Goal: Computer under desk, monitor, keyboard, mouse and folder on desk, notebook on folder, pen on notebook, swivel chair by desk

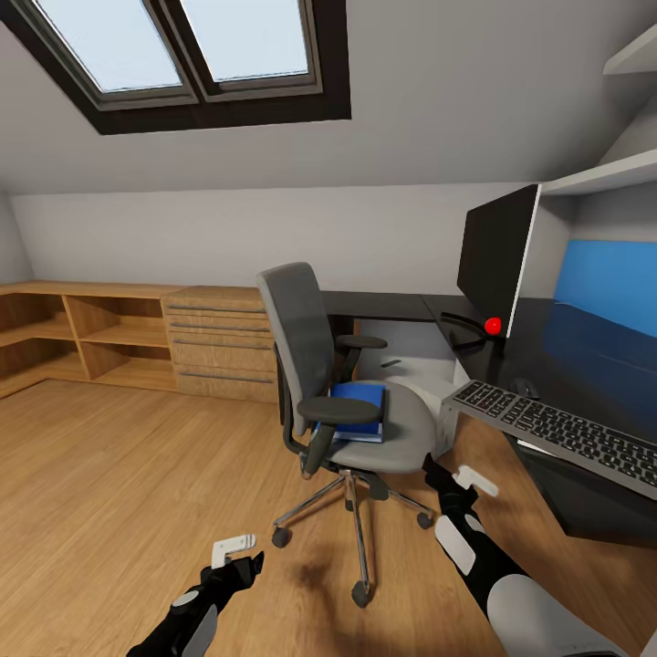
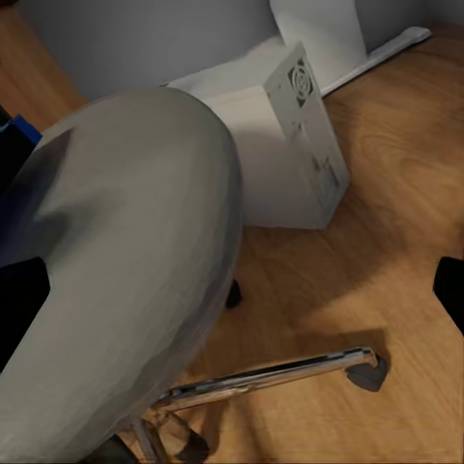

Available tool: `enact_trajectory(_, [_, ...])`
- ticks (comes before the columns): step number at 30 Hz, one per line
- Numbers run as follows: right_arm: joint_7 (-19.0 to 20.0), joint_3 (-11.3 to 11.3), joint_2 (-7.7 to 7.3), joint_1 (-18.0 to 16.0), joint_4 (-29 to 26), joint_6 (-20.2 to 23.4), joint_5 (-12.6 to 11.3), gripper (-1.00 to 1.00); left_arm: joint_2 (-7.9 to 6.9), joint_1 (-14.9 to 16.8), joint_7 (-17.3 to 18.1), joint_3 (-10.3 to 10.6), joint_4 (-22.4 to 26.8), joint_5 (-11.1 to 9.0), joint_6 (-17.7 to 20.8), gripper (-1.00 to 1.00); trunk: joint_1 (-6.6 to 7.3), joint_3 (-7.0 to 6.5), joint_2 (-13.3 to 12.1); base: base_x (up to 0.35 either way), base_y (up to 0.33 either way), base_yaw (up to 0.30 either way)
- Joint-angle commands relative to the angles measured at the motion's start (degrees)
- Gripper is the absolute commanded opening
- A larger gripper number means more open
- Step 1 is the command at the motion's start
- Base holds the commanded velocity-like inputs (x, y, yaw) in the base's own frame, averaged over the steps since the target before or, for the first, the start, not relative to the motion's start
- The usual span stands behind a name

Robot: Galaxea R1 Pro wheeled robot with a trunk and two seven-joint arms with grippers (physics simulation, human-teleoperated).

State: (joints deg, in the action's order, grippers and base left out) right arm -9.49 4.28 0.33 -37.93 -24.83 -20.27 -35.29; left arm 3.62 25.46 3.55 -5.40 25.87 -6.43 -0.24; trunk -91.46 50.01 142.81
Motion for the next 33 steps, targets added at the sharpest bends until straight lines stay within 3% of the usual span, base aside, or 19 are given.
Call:
enact_trajectory(1, [-0.2,0.5,-0.07,0.0,0.0,-0.1,-0.7,1.00,0.00,0.0,0.4,-0.3,0.0,-0.5,0.0,1.00,0.01,0.06,0.0,0.049,0.000,0.000])
enact_trajectory(12, [0.9,0.5,-0.19,-0.1,-3.0,3.6,-4.5,1.00,-0.18,0.0,0.5,-0.3,0.0,-0.5,0.0,1.00,0.01,0.06,0.0,0.108,0.000,0.000])
enact_trajectory(18, [0.9,0.4,-1.45,-0.1,-4.3,6.4,-8.9,1.00,-0.27,0.0,0.5,-0.3,0.0,-0.5,0.0,1.00,0.01,0.06,0.0,0.015,0.000,0.000])
enact_trajectory(28, [1.0,0.5,-2.98,-0.1,-4.3,6.9,-16.5,1.00,-0.28,0.0,0.5,-0.3,-0.1,-0.5,0.0,1.00,0.01,0.06,0.0,0.102,0.000,0.000])
enact_trajectory(33, [1.0,0.5,-3.14,-0.1,-4.2,6.9,-17.1,1.00,-0.28,0.0,0.5,-0.3,-0.1,-0.5,0.0,1.00,0.01,0.06,0.0,0.051,0.000,0.000])
